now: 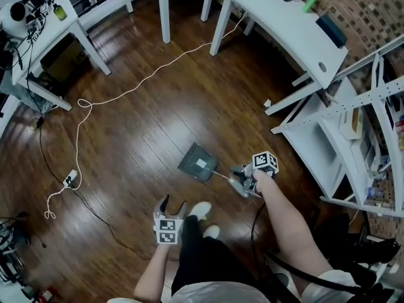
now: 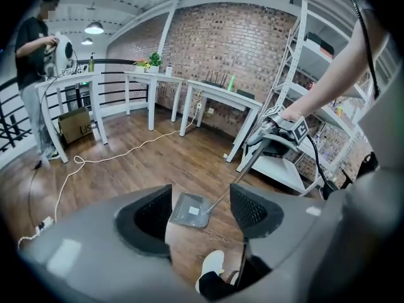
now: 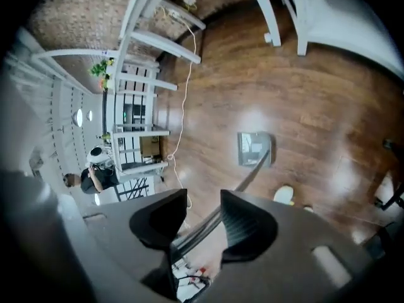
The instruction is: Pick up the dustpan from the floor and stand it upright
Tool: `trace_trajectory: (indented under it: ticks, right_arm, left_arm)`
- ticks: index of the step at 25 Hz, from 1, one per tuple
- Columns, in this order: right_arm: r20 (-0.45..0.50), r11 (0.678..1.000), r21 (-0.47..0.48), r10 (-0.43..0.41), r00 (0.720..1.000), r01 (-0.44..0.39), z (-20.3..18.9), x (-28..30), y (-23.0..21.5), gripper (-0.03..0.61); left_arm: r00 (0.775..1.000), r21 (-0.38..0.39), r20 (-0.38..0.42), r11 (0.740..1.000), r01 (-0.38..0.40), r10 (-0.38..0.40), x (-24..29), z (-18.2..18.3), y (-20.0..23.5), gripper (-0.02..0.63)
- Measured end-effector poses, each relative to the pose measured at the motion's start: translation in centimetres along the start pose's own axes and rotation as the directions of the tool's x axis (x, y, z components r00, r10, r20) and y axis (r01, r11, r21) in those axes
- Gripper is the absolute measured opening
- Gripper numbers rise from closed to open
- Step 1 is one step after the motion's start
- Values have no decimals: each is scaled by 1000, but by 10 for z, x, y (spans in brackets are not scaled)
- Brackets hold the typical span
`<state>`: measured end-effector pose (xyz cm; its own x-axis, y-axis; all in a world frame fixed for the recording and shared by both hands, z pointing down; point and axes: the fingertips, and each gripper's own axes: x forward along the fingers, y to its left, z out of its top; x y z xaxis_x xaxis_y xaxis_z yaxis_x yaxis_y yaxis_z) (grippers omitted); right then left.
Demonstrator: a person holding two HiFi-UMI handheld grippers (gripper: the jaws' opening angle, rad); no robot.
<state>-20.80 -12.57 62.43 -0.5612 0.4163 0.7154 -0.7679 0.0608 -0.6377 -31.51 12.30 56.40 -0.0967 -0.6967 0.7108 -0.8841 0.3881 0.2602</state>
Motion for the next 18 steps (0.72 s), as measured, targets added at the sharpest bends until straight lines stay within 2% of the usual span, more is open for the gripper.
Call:
trace_trajectory:
  ticks: [3, 5, 6, 8, 9, 11, 14, 16, 18]
  right_arm:
    - [156, 998, -63, 10, 988, 0, 32, -26, 9, 146]
    - [263, 990, -140, 42, 964, -5, 39, -45, 18, 156]
    - [318, 978, -211, 71, 946, -3, 39, -57, 25, 164]
    - [403, 919, -392, 143, 904, 30, 26, -87, 40, 166]
    - [431, 882, -467, 169, 886, 59, 12, -105, 42, 166]
    - [475, 824, -556, 204, 856, 112, -31, -141, 39, 166]
    - [552, 777, -603, 241, 798, 183, -103, -187, 38, 166]
    - [619, 738, -625, 271, 737, 254, -147, -212, 48, 166]
    - [684, 697, -640, 323, 654, 325, -193, -241, 60, 186]
  left_arm:
    - [1000, 7, 8, 1000, 23, -23, 4, 6, -2, 313]
    - [999, 8, 12, 999, 43, -43, 5, 9, -5, 313]
    - [999, 7, 13, 999, 52, -52, 4, 10, -8, 313]
    - [998, -8, 20, 998, 61, -61, -3, 15, -16, 318]
    - [997, -15, 30, 998, 68, -67, -8, 19, -23, 318]
    - [993, -1, 70, 996, 91, -91, -25, 36, -44, 319]
    - [978, 92, 154, 987, 131, -144, -54, 69, -74, 319]
    - [959, 175, 214, 973, 148, -185, -77, 90, -91, 322]
    - [934, 242, 275, 956, 163, -229, -109, 110, -118, 326]
